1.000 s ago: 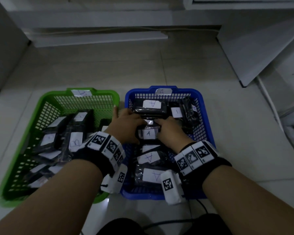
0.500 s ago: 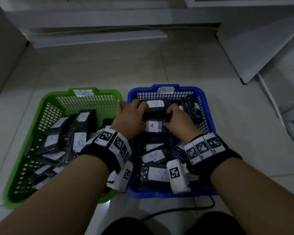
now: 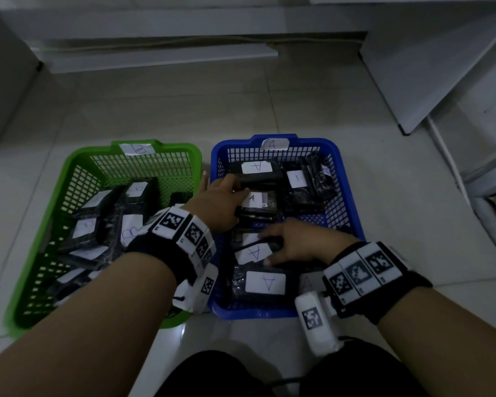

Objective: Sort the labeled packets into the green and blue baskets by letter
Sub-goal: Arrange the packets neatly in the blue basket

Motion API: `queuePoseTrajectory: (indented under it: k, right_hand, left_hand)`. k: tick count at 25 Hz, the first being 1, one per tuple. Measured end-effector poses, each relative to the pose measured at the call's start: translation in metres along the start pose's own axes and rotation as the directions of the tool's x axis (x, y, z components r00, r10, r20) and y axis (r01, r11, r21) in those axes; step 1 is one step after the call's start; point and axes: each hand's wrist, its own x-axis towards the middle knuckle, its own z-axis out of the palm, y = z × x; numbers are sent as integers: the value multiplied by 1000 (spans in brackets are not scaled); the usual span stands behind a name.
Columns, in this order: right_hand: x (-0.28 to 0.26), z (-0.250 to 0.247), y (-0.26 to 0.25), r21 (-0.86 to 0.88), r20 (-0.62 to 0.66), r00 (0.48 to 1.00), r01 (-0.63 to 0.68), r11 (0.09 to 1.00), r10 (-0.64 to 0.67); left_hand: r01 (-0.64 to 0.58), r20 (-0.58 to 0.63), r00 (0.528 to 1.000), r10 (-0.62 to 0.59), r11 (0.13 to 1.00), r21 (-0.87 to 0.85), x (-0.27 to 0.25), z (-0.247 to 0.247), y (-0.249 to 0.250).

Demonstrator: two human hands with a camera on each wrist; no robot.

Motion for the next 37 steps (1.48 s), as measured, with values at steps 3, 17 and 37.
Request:
queuePoseTrajectory:
  k: [3, 17, 37]
  right_hand:
    - [7, 11, 2, 41, -114, 992, -50, 998, 54]
    - [-25, -1, 26, 68, -506, 857, -75, 995, 99]
    - [-56, -31, 37, 503, -609, 749, 110, 857, 262]
  left_hand:
    - [-85, -135, 988, 76, 995, -57, -7, 0, -2]
    - [-140, 54, 989, 140, 990, -7, -27, 4, 22]
    - [91, -122, 988, -99, 993, -71, -30, 4, 25]
